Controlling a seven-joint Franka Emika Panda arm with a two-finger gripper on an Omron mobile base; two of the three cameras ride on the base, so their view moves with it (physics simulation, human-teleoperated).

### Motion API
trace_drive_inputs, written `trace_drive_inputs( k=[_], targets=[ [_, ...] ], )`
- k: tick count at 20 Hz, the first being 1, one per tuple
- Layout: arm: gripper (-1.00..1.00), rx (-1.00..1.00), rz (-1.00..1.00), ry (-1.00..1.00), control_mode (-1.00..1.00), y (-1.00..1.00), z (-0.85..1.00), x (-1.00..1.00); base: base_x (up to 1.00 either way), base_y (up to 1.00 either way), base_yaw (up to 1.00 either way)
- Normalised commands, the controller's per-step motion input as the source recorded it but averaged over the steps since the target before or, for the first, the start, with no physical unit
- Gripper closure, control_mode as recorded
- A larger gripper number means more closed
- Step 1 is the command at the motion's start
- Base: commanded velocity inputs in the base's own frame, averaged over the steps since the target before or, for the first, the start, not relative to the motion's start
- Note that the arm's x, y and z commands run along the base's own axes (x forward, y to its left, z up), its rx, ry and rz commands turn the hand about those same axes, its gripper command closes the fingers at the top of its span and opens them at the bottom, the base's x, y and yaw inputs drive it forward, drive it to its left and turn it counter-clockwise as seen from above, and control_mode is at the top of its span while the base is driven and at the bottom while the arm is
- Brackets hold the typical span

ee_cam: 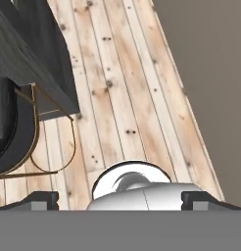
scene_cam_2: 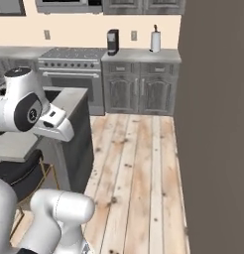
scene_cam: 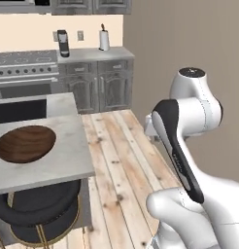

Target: Pick up the bowls from the cabinet and place each bowl in front of a stool on the dining counter.

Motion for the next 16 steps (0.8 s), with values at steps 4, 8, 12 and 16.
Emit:
trace_drive_inputs(
  k=[4, 8, 12, 16],
  targets=[
    [-1.00, 0.00, 0.00, 0.00, 1.00, 0.00, 0.00, 0.00, 1.00, -0.54, 0.15],
    [-1.00, 0.00, 0.00, 0.00, 1.00, 0.00, 0.00, 0.00, 1.00, -0.95, 0.04],
    [-1.00, 0.00, 0.00, 0.00, 1.00, 0.00, 0.00, 0.00, 1.00, -0.53, 0.01],
    [-1.00, 0.00, 0.00, 0.00, 1.00, 0.00, 0.00, 0.00, 1.00, -0.03, 0.03]
  ],
)
